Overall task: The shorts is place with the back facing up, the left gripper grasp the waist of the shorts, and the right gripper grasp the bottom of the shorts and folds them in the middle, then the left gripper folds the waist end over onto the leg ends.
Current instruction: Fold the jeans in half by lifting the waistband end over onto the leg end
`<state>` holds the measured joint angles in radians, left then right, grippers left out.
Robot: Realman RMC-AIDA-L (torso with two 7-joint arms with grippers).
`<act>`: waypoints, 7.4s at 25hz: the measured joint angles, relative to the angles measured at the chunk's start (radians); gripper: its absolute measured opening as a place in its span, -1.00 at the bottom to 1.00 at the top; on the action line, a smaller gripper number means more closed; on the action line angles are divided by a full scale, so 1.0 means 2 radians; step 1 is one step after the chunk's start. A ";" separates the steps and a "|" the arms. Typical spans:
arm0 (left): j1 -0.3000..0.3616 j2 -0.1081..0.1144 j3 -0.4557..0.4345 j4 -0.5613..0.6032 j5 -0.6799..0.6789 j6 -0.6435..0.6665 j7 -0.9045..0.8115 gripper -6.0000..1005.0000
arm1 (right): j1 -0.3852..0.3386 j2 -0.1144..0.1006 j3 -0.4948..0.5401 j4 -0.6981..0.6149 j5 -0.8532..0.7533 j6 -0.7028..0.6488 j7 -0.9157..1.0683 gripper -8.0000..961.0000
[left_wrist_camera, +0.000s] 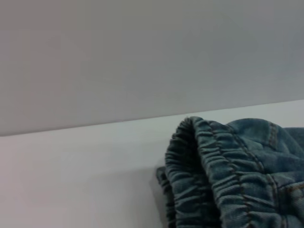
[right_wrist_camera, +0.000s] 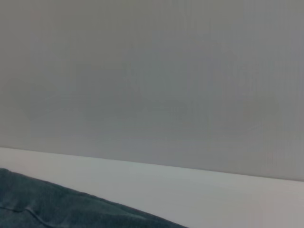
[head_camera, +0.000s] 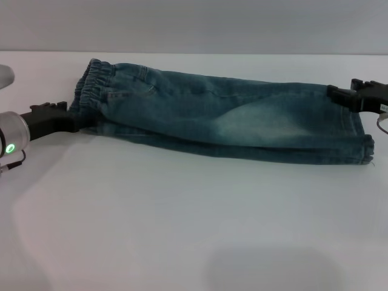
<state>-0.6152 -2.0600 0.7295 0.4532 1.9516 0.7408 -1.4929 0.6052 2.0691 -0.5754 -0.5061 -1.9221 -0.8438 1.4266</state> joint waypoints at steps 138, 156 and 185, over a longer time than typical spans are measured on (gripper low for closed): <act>-0.105 0.003 0.002 0.181 -0.086 0.322 -0.137 -0.94 | 0.139 0.009 -0.013 0.250 0.101 -0.014 -0.182 0.32; -0.095 0.002 0.010 0.176 -0.086 0.322 -0.136 -0.95 | 0.163 0.007 -0.011 0.276 0.087 -0.046 -0.166 0.32; -0.060 -0.004 0.240 0.159 -0.252 0.237 -0.090 -0.95 | -0.022 0.001 -0.005 0.092 0.242 -0.013 -0.127 0.32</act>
<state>-0.7355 -2.0677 1.2087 0.7705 1.4483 1.2152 -1.6726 0.5605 2.0707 -0.5845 -0.3229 -1.4373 -0.8702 1.1718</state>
